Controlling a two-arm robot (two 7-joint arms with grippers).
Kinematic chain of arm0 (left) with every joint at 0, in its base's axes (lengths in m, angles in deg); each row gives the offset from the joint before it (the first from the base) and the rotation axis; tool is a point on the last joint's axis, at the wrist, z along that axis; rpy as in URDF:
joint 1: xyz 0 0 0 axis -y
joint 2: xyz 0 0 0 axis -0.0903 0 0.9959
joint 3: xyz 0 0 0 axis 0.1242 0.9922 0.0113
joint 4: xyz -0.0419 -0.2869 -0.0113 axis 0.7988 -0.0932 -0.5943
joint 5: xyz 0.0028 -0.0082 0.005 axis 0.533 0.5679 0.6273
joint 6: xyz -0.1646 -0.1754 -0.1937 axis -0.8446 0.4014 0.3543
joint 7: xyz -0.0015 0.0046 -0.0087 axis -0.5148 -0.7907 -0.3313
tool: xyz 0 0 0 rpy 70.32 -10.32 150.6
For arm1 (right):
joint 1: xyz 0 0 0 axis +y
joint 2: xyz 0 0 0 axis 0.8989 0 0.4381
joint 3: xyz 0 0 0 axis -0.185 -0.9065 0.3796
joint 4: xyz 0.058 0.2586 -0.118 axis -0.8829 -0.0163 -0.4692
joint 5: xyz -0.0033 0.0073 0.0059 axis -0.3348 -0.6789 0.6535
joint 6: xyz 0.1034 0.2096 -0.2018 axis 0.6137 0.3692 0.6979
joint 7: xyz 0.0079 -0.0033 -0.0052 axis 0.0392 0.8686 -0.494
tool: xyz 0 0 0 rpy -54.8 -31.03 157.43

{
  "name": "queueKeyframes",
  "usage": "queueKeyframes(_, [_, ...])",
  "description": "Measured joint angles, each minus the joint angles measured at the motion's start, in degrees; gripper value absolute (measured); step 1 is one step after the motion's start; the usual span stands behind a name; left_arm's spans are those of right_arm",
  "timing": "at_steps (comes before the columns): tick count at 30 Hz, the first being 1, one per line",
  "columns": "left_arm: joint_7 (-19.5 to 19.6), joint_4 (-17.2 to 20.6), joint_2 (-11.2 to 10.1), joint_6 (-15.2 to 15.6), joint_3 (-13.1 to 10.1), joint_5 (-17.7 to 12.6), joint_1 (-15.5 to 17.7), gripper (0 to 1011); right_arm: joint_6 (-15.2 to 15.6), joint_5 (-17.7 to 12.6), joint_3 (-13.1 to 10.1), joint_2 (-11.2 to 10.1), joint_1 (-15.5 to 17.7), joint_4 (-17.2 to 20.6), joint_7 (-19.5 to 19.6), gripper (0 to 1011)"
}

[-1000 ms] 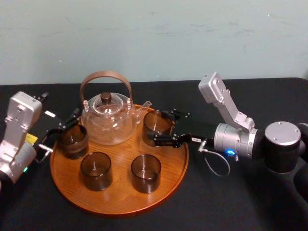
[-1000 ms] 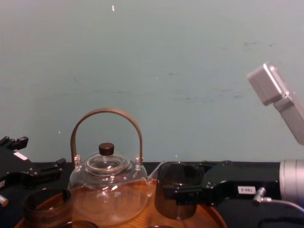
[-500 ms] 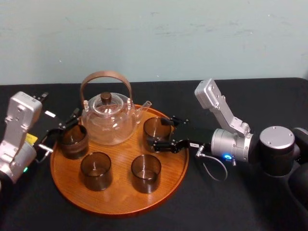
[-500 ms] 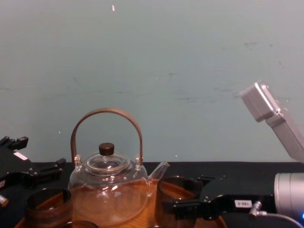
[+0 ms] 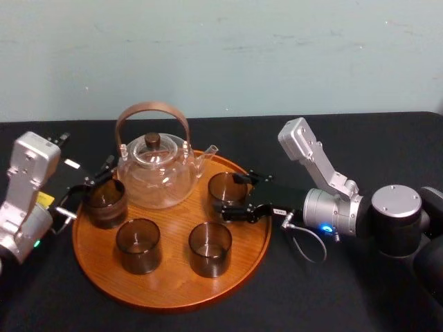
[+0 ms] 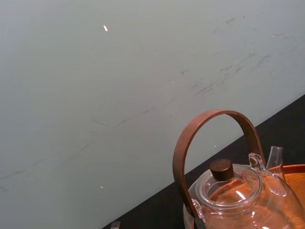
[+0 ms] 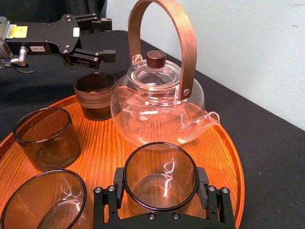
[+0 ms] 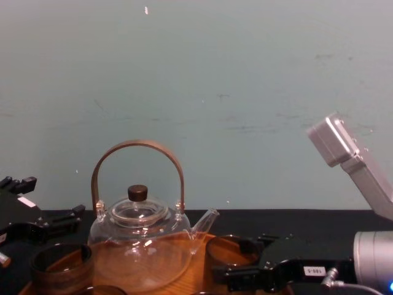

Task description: Pick up the glass from the table and place it on the tray.

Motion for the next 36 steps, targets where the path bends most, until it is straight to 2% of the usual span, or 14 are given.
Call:
queueKeyframes(9, [0.0,0.0,0.0,0.0,0.0,0.0,0.0,1001,0.1,-0.1,0.0,0.0,0.0,0.0,-0.1,902])
queueKeyframes(12, [0.0,0.0,0.0,0.0,0.0,0.0,0.0,1001,0.1,-0.1,0.0,0.0,0.0,0.0,-0.1,990])
queueKeyframes(14, [0.0,0.0,0.0,0.0,0.0,0.0,0.0,1001,0.1,-0.1,0.0,0.0,0.0,0.0,-0.1,1002])
queueKeyframes(31, [0.0,0.0,0.0,0.0,0.0,0.0,0.0,1002,0.1,-0.3,-0.1,0.0,0.0,0.0,-0.4,1002])
queueKeyframes(36, [0.0,0.0,0.0,0.0,0.0,0.0,0.0,1001,0.1,-1.6,-0.9,-1.7,0.8,1.8,-1.9,1003])
